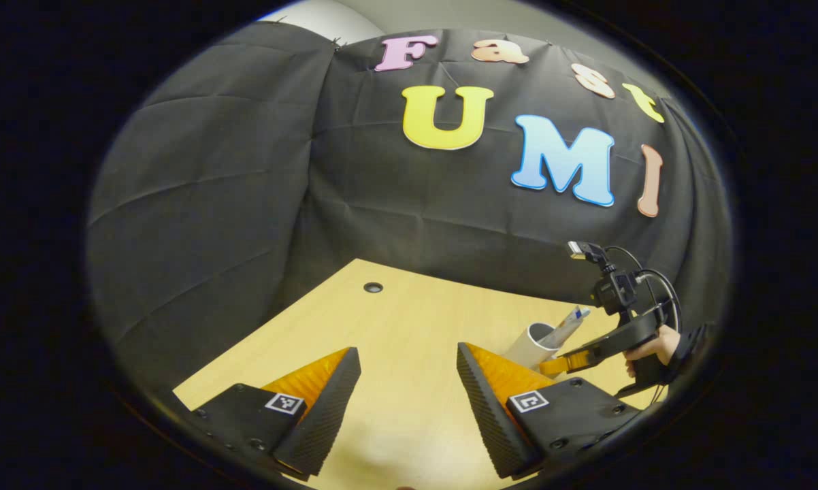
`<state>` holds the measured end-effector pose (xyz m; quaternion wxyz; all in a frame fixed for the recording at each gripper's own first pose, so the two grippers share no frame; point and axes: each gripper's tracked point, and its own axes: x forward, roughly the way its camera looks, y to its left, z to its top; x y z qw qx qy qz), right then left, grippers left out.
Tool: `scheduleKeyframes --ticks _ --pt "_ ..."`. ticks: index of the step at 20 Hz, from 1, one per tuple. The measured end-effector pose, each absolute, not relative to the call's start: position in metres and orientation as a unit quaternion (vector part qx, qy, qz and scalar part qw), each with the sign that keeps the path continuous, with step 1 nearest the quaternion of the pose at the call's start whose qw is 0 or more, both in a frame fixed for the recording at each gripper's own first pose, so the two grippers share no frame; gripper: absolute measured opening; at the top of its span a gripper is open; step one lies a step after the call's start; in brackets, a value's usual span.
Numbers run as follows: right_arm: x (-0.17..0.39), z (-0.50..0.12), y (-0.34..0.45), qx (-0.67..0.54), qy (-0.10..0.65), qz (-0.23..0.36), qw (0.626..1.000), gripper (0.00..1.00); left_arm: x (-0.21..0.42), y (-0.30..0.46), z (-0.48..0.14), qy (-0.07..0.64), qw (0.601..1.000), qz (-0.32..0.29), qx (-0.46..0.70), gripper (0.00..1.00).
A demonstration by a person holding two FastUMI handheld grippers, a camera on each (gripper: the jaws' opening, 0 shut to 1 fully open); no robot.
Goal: Put the toothbrush and toothpaste on the desktop into the cup, then pick up the cup and place it on the coaster on the desktop.
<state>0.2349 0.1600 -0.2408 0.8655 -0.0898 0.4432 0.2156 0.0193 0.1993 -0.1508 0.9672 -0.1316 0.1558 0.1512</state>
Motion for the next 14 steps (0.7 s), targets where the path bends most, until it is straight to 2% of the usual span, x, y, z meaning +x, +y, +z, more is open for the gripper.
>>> scheduleKeyframes --ticks 6,10,14 --pt "0.226 -0.250 0.231 -0.112 0.448 0.210 0.862 0.17 0.009 0.219 -0.153 0.157 0.965 0.162 -0.131 0.94" --pt "0.225 -0.266 0.219 -0.121 0.449 0.206 0.861 0.17 0.010 0.219 -0.152 0.156 0.966 0.159 -0.134 0.94" --pt "0.229 -0.251 0.202 -0.099 0.447 0.205 0.865 0.25 0.013 0.214 -0.149 0.152 0.968 0.149 -0.131 0.94"
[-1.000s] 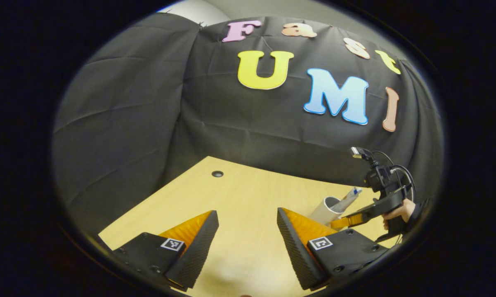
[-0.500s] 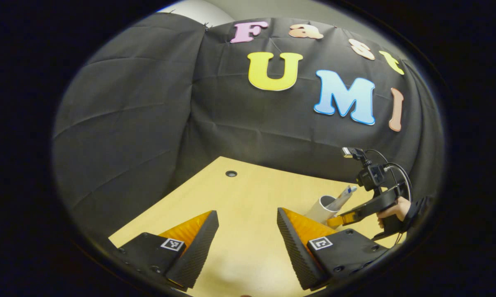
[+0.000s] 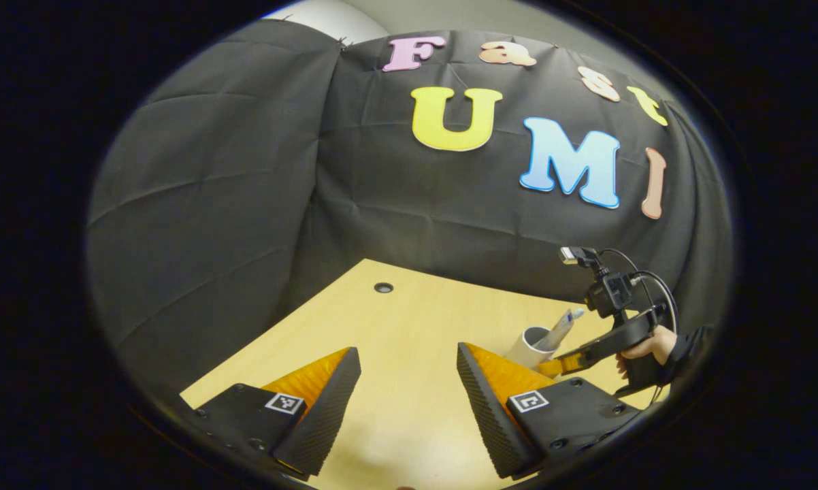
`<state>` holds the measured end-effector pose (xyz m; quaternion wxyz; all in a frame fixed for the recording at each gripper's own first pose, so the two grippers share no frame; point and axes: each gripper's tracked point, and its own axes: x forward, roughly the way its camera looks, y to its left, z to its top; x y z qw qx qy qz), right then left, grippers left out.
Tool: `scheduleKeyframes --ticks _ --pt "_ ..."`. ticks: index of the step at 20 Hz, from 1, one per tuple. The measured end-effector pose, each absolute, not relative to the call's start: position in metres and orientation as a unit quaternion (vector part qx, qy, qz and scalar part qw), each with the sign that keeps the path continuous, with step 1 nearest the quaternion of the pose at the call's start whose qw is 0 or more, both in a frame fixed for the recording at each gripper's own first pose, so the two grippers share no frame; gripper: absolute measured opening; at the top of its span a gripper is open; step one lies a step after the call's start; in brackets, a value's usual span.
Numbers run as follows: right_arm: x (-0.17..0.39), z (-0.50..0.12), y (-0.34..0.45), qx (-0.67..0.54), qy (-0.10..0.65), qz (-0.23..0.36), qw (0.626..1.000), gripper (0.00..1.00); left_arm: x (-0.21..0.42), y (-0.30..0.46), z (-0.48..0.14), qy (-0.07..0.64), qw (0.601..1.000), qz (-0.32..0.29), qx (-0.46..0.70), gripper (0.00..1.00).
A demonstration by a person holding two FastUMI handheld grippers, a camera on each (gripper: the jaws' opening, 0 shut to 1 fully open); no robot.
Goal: Put the toothbrush and toothpaste on the desktop into the cup, then pick up the cup and place it on the coaster on the desktop.
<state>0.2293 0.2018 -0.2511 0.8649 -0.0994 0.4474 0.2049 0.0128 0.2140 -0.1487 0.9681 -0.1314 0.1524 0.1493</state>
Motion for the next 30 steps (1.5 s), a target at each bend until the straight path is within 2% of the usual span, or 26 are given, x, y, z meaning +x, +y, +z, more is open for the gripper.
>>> scheduleKeyframes --ticks 1,2,6,11,14,19,28,30 --pt "0.226 -0.247 0.197 -0.099 0.445 0.206 0.866 0.23 0.014 0.212 -0.147 0.152 0.969 0.147 -0.131 0.94" --pt "0.223 -0.242 0.195 -0.100 0.439 0.207 0.869 0.25 0.015 0.210 -0.146 0.151 0.969 0.144 -0.131 0.94" --pt "0.212 -0.211 0.192 -0.095 0.409 0.208 0.883 0.25 0.021 0.196 -0.138 0.146 0.973 0.125 -0.127 0.94" --pt "0.192 -0.166 0.165 -0.060 0.363 0.193 0.910 0.23 0.038 0.158 -0.117 0.131 0.981 0.080 -0.115 0.94" --pt "0.179 -0.138 0.140 -0.039 0.331 0.169 0.928 0.23 0.047 0.131 -0.100 0.118 0.985 0.052 -0.112 0.92" --pt "0.148 -0.085 0.094 -0.005 0.262 0.121 0.958 0.23 0.057 0.091 -0.067 0.093 0.990 0.013 -0.101 0.94" --pt "0.098 0.005 0.025 0.019 0.116 0.056 0.992 0.23 0.061 0.047 0.003 0.030 0.995 -0.010 -0.099 0.91" --pt "0.086 0.021 0.016 0.026 0.088 0.045 0.995 0.24 0.062 0.042 0.019 0.020 0.995 -0.009 -0.093 0.96"
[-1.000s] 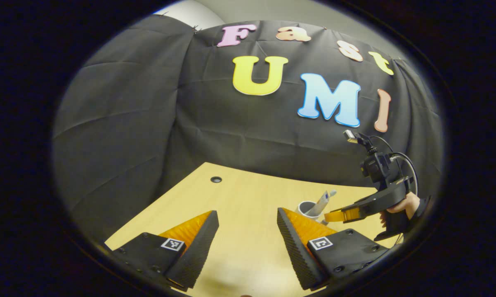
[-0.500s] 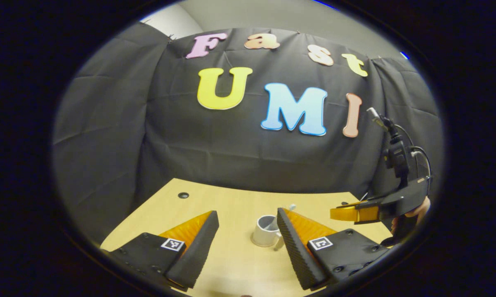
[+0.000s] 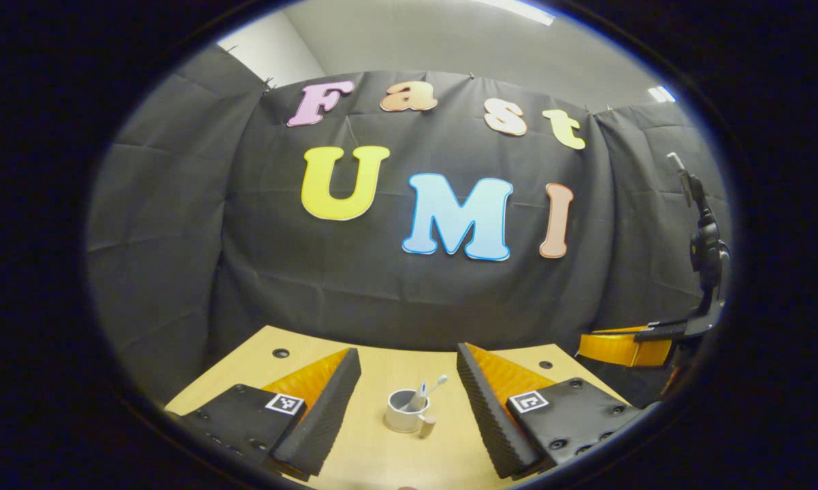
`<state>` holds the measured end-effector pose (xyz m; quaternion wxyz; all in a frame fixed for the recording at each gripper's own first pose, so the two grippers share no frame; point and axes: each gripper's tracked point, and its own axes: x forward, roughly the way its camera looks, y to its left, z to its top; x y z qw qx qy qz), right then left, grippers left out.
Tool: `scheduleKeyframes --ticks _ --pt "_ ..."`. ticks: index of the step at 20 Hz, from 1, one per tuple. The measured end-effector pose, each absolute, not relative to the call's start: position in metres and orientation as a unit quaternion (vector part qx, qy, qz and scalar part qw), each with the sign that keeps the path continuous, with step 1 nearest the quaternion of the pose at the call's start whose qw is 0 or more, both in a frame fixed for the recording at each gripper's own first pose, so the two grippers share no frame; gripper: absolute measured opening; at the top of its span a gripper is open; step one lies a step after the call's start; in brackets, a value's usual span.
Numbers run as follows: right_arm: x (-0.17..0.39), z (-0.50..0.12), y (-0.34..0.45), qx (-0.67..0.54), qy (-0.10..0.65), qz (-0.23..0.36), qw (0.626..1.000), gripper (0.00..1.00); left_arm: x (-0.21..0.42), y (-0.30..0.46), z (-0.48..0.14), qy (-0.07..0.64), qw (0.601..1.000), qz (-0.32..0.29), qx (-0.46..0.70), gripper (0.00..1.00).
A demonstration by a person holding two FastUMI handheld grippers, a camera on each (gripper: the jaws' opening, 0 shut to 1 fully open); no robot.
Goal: Put the toothbrush and toothpaste on the desktop into the cup, then pick up the cup and place it on the coaster on the desktop.
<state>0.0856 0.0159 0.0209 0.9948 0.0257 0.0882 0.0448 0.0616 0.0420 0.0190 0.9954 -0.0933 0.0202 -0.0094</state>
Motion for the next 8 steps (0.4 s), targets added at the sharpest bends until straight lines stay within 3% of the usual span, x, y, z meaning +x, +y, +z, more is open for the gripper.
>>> scheduleKeyframes --ticks 2,8 --pt "0.079 0.035 0.008 0.036 0.065 0.037 0.997 0.29 0.062 0.038 0.038 0.005 0.996 -0.008 -0.087 0.94" --pt "0.071 0.066 -0.011 0.047 0.015 0.012 0.999 0.30 0.064 0.027 0.076 -0.034 0.998 -0.009 -0.061 0.94"
